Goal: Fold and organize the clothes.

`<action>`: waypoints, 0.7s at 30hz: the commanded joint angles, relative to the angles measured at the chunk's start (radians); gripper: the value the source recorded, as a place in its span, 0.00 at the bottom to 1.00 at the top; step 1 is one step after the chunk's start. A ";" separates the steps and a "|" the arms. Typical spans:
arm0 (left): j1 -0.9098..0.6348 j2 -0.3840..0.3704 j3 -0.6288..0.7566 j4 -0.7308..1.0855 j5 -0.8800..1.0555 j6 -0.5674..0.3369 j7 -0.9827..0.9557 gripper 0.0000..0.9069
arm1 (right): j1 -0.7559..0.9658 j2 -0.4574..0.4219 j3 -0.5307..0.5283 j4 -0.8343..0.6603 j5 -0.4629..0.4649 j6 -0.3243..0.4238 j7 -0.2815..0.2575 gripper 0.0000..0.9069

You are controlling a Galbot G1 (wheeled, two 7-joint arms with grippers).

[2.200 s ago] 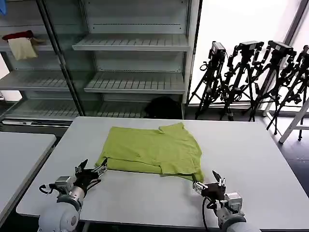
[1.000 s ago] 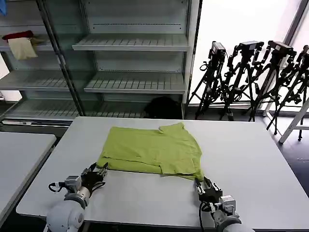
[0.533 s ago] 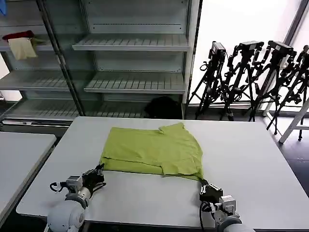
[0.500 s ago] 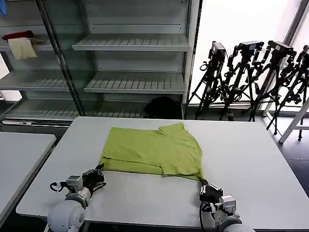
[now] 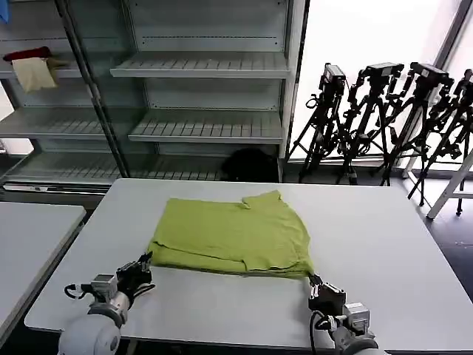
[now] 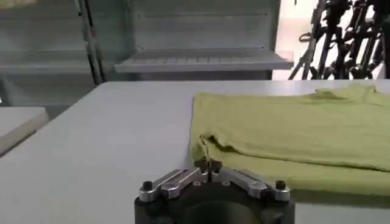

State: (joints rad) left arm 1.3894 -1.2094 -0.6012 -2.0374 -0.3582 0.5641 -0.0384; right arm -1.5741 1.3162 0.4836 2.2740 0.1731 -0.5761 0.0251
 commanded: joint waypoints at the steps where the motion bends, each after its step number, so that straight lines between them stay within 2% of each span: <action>1: 0.227 0.036 -0.069 -0.197 -0.005 -0.003 -0.006 0.00 | -0.103 -0.009 0.018 0.089 0.009 -0.001 -0.006 0.00; 9: 0.299 -0.009 -0.075 -0.206 0.011 -0.010 -0.045 0.00 | -0.217 -0.027 -0.016 0.146 -0.013 -0.002 -0.016 0.00; 21: 0.332 -0.017 -0.114 -0.192 0.014 -0.023 -0.075 0.00 | -0.295 -0.044 -0.032 0.128 -0.095 -0.003 -0.034 0.00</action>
State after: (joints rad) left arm 1.6587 -1.2164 -0.6940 -2.2028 -0.3498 0.5457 -0.0931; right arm -1.8039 1.2763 0.4576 2.3891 0.1184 -0.5783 0.0019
